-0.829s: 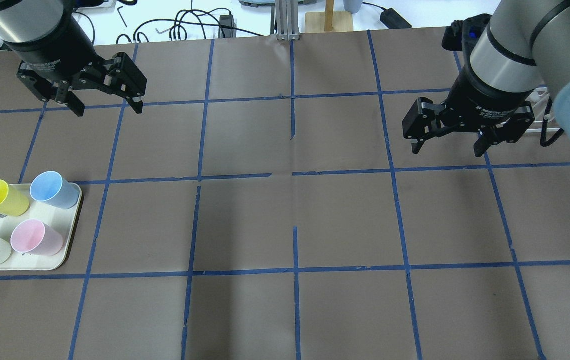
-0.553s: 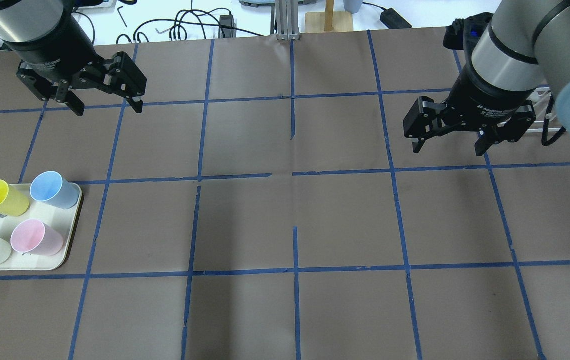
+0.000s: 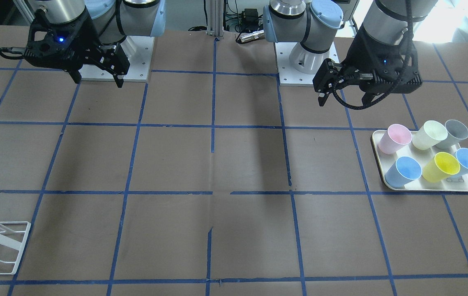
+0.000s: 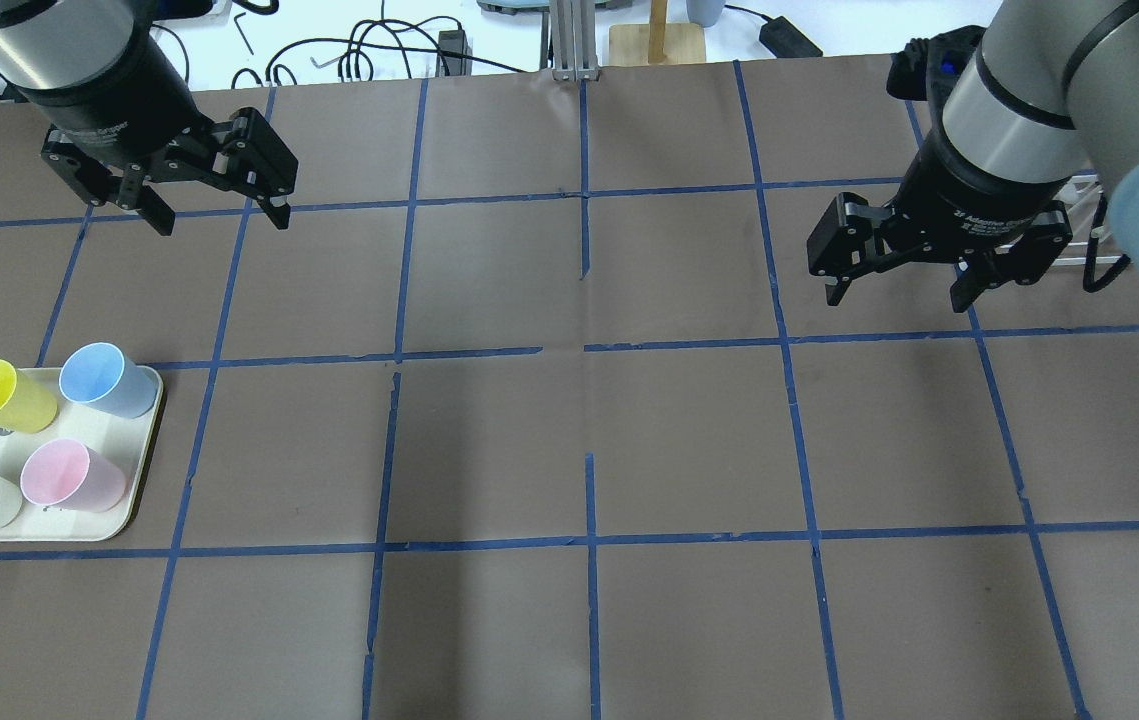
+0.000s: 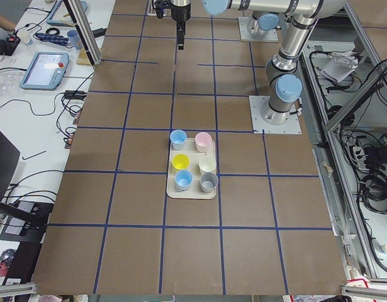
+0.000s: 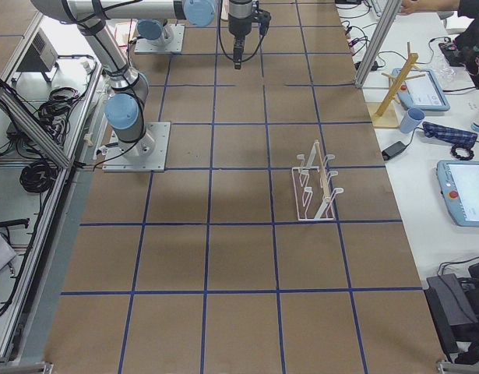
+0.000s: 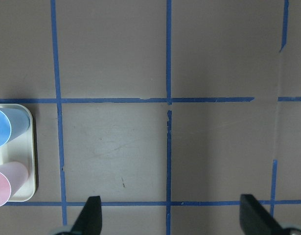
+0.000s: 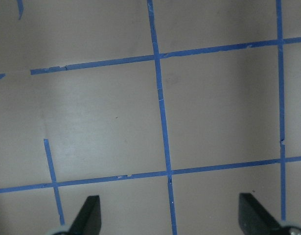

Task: Transfer IKEA cup to right arm and place on rack

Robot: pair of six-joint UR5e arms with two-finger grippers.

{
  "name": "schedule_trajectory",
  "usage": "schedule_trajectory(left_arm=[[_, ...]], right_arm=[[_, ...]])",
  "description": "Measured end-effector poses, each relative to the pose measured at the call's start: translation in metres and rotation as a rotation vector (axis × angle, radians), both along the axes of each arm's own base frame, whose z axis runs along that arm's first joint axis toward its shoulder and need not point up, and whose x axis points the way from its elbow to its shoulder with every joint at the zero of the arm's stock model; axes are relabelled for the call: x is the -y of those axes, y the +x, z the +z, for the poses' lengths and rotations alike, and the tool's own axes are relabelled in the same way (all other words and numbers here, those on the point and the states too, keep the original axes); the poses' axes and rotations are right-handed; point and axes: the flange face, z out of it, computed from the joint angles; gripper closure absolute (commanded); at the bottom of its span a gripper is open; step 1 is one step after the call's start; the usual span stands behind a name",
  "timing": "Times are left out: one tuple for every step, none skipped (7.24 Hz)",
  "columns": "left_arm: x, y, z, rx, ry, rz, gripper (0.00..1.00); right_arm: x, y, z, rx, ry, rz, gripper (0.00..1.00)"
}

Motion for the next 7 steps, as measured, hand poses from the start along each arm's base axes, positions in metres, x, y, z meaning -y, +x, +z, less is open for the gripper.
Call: schedule_trajectory(left_arm=[[-0.002, 0.008, 0.004, 0.002, 0.001, 0.013, 0.0], [-0.001, 0.024, 0.006, 0.001, 0.004, 0.026, 0.0], [0.001, 0.052, 0.002, 0.0, 0.014, 0.029, 0.0], [0.004, 0.091, -0.005, -0.004, 0.031, 0.021, 0.0], [0.009, 0.128, -0.021, -0.017, 0.059, 0.005, 0.0], [0.02, 0.154, -0.048, -0.031, 0.078, -0.033, 0.0], [0.032, 0.175, -0.08, -0.04, 0.087, -0.089, 0.0]], right_arm=[[0.002, 0.006, -0.003, 0.078, 0.003, 0.018, 0.0], [0.006, 0.01, -0.004, 0.18, 0.001, 0.036, 0.0], [0.012, 0.01, -0.004, 0.301, -0.008, 0.047, 0.0], [0.018, 0.007, -0.001, 0.446, -0.027, 0.044, 0.0], [0.023, 0.001, -0.001, 0.602, -0.048, 0.029, 0.0], [0.024, 0.001, -0.011, 0.768, -0.064, 0.017, 0.0], [0.021, 0.007, -0.023, 0.921, -0.086, 0.021, 0.0]])
